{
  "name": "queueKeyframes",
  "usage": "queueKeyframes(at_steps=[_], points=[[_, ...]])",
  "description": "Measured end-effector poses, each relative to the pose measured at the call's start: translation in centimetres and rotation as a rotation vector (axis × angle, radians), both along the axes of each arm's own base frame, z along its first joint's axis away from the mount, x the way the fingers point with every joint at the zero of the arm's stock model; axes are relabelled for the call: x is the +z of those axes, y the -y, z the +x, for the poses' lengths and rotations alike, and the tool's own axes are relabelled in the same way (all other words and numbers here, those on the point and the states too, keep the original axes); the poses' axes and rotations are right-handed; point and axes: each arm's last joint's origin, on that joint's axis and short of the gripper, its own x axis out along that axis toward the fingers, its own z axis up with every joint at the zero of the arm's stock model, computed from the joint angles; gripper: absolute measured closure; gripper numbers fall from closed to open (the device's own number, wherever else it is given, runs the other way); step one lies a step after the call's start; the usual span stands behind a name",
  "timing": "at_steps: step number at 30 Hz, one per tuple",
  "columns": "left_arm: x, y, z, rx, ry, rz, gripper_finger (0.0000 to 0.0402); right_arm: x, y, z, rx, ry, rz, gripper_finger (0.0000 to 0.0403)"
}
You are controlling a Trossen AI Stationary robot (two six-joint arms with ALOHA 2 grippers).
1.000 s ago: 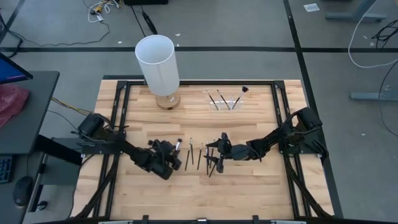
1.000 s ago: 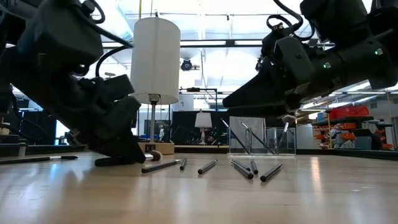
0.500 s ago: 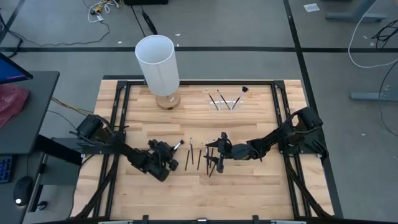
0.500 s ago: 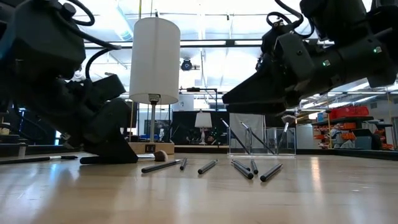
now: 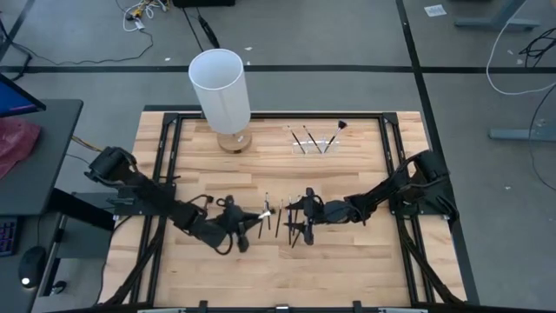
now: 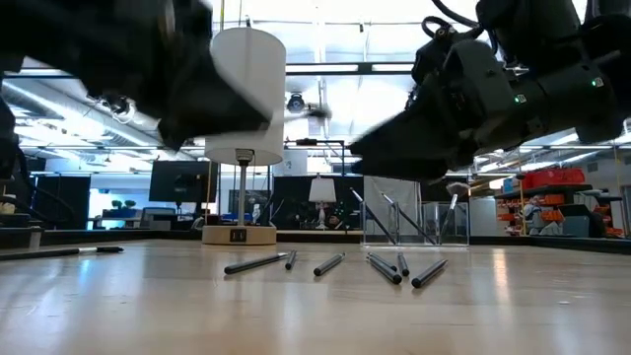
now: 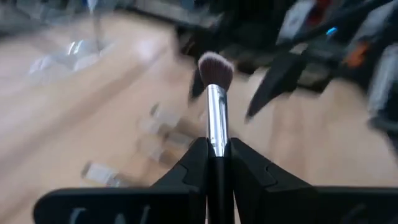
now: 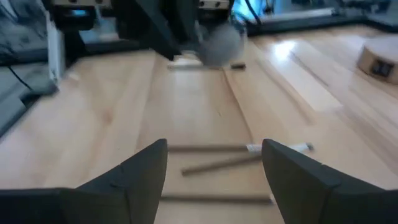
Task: Sort items
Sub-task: Put the powder brush into the transparent organizer
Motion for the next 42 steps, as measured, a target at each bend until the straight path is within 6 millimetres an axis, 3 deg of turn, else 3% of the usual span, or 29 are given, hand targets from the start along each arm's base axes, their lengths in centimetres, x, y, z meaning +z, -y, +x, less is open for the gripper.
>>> queueKeyframes(at_steps=[6, 10, 16, 23, 36, 42], points=[[1.6, -0.6, 1.2, -0.059, 0.114, 0.094, 0.0354, -0.3, -0.3, 0.7, 0.013, 0.162, -0.006, 0.0140], [2.2, -0.7, 1.7, -0.091, 0.133, 0.113, 0.0354, 0.6, -0.8, 1.6, 0.040, 0.302, -0.012, 0.0140], [3.0, -0.5, 2.2, -0.122, 0.150, 0.124, 0.0354, 2.1, -1.4, 2.9, 0.038, 0.376, -0.049, 0.0156], [2.9, -0.5, 2.2, -0.124, 0.139, 0.130, 0.0354, 2.6, -2.1, 3.0, 0.052, 0.409, -0.088, 0.0208], [2.8, -0.5, 2.2, -0.135, 0.129, 0.140, 0.0353, 2.7, -2.1, 2.9, 0.057, 0.420, -0.080, 0.0342], [2.7, -0.5, 2.1, -0.134, 0.107, 0.151, 0.0332, 2.6, -2.1, 2.9, 0.060, 0.414, -0.082, 0.0357]])
